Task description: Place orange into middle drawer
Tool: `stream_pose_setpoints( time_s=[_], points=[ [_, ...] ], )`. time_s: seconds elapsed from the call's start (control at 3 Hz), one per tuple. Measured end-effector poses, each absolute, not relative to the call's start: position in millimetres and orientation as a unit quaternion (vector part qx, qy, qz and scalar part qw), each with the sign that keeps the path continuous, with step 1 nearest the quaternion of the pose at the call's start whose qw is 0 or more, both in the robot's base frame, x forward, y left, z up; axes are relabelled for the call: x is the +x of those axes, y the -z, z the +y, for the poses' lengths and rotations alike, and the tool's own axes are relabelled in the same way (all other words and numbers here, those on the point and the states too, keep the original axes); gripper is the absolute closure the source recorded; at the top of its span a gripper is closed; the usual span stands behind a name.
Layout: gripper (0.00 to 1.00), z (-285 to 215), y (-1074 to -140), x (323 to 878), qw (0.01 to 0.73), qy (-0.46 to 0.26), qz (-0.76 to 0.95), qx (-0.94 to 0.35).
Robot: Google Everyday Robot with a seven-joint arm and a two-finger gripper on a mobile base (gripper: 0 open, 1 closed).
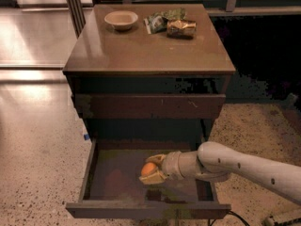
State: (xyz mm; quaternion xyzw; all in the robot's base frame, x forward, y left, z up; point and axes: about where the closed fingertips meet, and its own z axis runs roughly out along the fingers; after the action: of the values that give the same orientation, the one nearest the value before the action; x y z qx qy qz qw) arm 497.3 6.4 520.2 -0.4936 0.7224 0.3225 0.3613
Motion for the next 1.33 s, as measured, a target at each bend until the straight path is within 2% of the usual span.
stream_pose_setpoints(
  time_s=[1.0, 1.33],
  points=[
    [1.00, 30, -455, 531, 0.397, -0.268, 0.743, -0.468],
    [1.00, 42, -425, 545, 0.389, -0.253, 0.754, -0.465]
  ],
)
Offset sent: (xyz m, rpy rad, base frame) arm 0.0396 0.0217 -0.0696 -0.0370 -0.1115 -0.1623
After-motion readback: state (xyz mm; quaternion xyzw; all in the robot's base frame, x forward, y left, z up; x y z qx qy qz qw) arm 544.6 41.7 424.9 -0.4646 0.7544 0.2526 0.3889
